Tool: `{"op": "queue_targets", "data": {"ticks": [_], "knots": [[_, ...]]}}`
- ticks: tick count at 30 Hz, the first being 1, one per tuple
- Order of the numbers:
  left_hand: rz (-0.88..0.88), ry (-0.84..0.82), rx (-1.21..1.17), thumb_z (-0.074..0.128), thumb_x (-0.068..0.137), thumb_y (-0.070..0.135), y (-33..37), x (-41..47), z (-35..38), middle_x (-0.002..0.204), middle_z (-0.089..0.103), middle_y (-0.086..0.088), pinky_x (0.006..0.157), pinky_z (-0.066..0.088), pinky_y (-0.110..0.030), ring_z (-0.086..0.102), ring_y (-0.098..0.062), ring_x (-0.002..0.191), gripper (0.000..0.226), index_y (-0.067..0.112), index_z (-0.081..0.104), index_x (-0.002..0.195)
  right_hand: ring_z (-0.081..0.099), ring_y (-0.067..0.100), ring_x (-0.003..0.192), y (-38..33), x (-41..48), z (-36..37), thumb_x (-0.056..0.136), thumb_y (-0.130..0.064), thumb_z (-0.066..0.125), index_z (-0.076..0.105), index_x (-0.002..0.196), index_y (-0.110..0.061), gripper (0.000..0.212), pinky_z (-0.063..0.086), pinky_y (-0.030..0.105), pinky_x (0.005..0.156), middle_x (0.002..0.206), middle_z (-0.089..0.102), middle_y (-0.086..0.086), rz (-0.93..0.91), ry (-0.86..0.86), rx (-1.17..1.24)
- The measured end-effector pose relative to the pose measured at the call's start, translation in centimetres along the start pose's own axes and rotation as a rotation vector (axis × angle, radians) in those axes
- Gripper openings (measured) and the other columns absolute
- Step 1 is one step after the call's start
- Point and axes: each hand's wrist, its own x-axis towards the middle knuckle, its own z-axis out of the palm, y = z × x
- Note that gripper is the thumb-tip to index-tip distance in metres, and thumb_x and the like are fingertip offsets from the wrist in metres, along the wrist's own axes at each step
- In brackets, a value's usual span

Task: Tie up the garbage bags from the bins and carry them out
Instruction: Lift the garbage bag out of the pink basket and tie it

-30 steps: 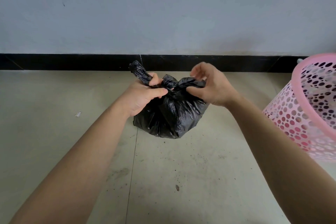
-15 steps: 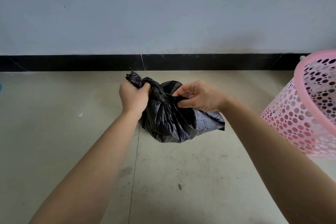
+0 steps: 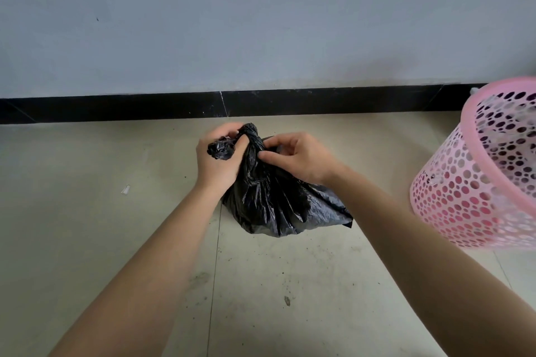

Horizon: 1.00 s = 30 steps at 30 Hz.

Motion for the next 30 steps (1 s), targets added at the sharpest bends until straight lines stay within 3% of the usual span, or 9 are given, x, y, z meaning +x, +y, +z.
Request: {"op": "queue_targets", "data": {"ticks": [2, 5, 8, 13, 19, 23, 26, 30], "knots": [[-0.004, 0.006, -0.017, 0.07, 0.083, 0.014, -0.1, 0.0, 0.0, 0.088, 0.073, 0.003, 0.085, 0.058, -0.044, 0.07, -0.018, 0.088, 0.019, 0.032, 0.072, 0.09, 0.051, 0.002, 0.052, 0.2, 0.1, 0.3, 0.084, -0.035, 0.076, 0.073, 0.085, -0.025, 0.01, 0.042, 0.021, 0.057, 0.056, 0.059, -0.01, -0.029, 0.12, -0.033], [0.068, 0.049, 0.057, 0.071, 0.08, 0.011, -0.5, -0.2, 0.1, 0.085, 0.071, -0.002, 0.079, 0.057, -0.043, 0.068, -0.021, 0.084, 0.012, 0.017, 0.07, 0.09, 0.045, 0.003, 0.05, 0.2, -0.1, 0.3, 0.08, -0.027, 0.079, 0.07, 0.077, -0.019, 0.012, 0.038, 0.017, 0.053, 0.055, 0.055, -0.008, -0.093, 0.192, -0.041], [0.134, 0.071, 0.134, 0.072, 0.079, 0.004, -0.8, -0.9, 0.5, 0.084, 0.068, -0.004, 0.073, 0.056, -0.038, 0.065, -0.022, 0.079, 0.012, 0.009, 0.066, 0.089, 0.051, 0.005, 0.055, 0.2, -0.5, -0.1, 0.078, -0.019, 0.082, 0.072, 0.075, -0.019, 0.01, 0.042, 0.019, 0.055, 0.066, 0.063, -0.002, -0.151, 0.133, -0.02], [0.121, 0.085, 0.112, 0.069, 0.079, -0.002, -1.1, -1.9, 1.4, 0.081, 0.061, 0.005, 0.069, 0.049, -0.024, 0.061, -0.018, 0.077, 0.017, 0.008, 0.061, 0.089, 0.064, 0.018, 0.072, 0.7, -0.6, -0.7, 0.074, -0.007, 0.084, 0.072, 0.075, -0.008, 0.013, 0.056, 0.036, 0.075, 0.091, 0.067, 0.008, -0.123, -0.013, 0.106], [0.189, 0.102, 0.191, 0.073, 0.078, 0.002, -2.0, -2.9, 1.9, 0.083, 0.064, -0.002, 0.068, 0.052, -0.034, 0.061, -0.018, 0.078, 0.013, 0.007, 0.063, 0.085, 0.067, 0.021, 0.076, 0.7, -0.6, -1.6, 0.077, -0.001, 0.08, 0.069, 0.079, -0.007, 0.012, 0.057, 0.036, 0.078, 0.091, 0.072, 0.02, 0.006, -0.19, 0.098], [-0.019, -0.04, -0.028, 0.075, 0.083, 0.005, -1.1, -2.7, 1.3, 0.08, 0.066, 0.002, 0.069, 0.054, -0.024, 0.064, -0.009, 0.075, 0.014, 0.01, 0.063, 0.086, 0.059, 0.011, 0.06, 1.3, -0.7, -1.7, 0.077, 0.0, 0.072, 0.062, 0.077, -0.011, 0.015, 0.049, 0.027, 0.06, 0.067, 0.063, 0.0, 0.096, -0.083, 0.129], [-0.166, -0.146, -0.169, 0.078, 0.082, 0.008, -0.4, -2.2, 0.9, 0.082, 0.068, -0.001, 0.065, 0.056, -0.024, 0.068, -0.013, 0.07, 0.019, 0.013, 0.062, 0.089, 0.056, 0.012, 0.057, 1.6, -0.9, -1.7, 0.079, 0.006, 0.068, 0.059, 0.082, -0.008, 0.017, 0.047, 0.023, 0.054, 0.068, 0.06, 0.003, 0.084, 0.043, 0.22], [-0.221, -0.25, -0.192, 0.085, 0.077, 0.018, 0.0, -1.9, 0.8, 0.094, 0.073, -0.003, 0.074, 0.059, -0.028, 0.072, -0.018, 0.085, 0.029, 0.015, 0.066, 0.098, 0.056, 0.003, 0.054, 1.4, -1.0, -1.7, 0.081, 0.012, 0.066, 0.061, 0.085, -0.004, 0.018, 0.048, 0.015, 0.055, 0.069, 0.06, 0.002, 0.011, 0.081, 0.251]]}}
